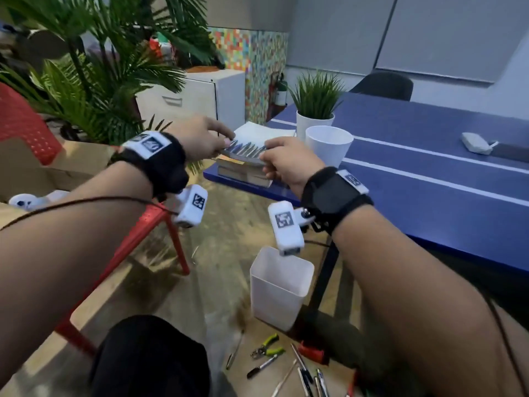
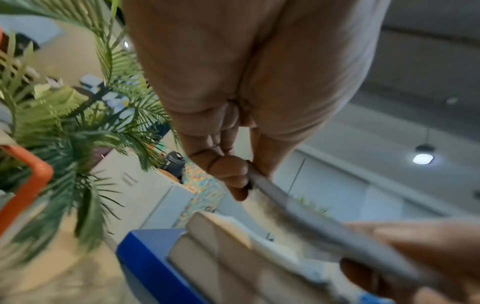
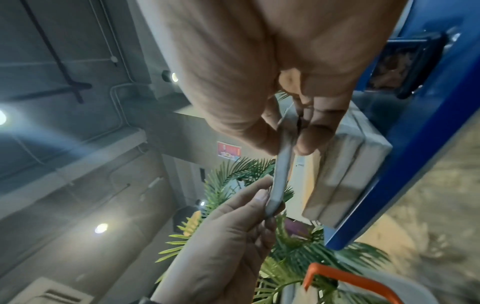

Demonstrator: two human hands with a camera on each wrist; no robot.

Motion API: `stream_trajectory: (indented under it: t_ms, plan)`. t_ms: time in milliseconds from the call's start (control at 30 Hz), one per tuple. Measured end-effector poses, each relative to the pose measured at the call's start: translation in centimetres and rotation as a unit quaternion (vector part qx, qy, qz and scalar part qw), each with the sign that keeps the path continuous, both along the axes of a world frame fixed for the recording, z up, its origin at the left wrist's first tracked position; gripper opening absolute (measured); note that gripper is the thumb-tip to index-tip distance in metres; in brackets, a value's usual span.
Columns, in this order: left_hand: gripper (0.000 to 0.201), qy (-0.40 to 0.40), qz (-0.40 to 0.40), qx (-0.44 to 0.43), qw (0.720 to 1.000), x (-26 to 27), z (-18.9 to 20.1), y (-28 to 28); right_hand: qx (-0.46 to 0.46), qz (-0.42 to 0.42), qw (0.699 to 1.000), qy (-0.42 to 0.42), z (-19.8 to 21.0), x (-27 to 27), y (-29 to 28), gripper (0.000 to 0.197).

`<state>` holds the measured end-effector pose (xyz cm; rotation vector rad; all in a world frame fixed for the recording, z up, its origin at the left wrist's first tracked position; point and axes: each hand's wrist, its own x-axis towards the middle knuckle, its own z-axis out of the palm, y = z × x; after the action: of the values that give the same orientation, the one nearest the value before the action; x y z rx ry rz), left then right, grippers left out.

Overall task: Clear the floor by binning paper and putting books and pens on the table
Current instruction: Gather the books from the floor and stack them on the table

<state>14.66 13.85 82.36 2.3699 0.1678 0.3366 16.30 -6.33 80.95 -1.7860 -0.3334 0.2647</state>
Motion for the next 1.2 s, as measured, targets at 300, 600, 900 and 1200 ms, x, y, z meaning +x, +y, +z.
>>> stream_trajectory:
  t_ms: [300, 600, 900, 1200]
  plan:
    - [0.022, -0.019, 0.036, 0.158, 0.987, 2.5, -3.6, 0.5, -0.227, -0.024, 0.964, -0.134, -0.9, -0.8, 0.8, 0.034]
    - [0.027, -0.051, 0.056, 0.180, 0.981, 2.4, -5.0, 0.5, -0.380, 0.005, 0.892, -0.243, -1.9, -1.7, 0.5, 0.004]
    - [0.031, -0.043, 0.068, 0.186, 0.979, 2.1, -5.5, 0.1, -0.406, 0.032, 0.866, -0.292, -3.6, -1.7, 0.1, 0.004]
    - [0.041, -0.138, 0.221, -0.003, 0.965, -3.7, -14.7, -3.6, -0.169, -0.017, 0.924, -0.342, -11.4, -5.5, -4.8, 0.028]
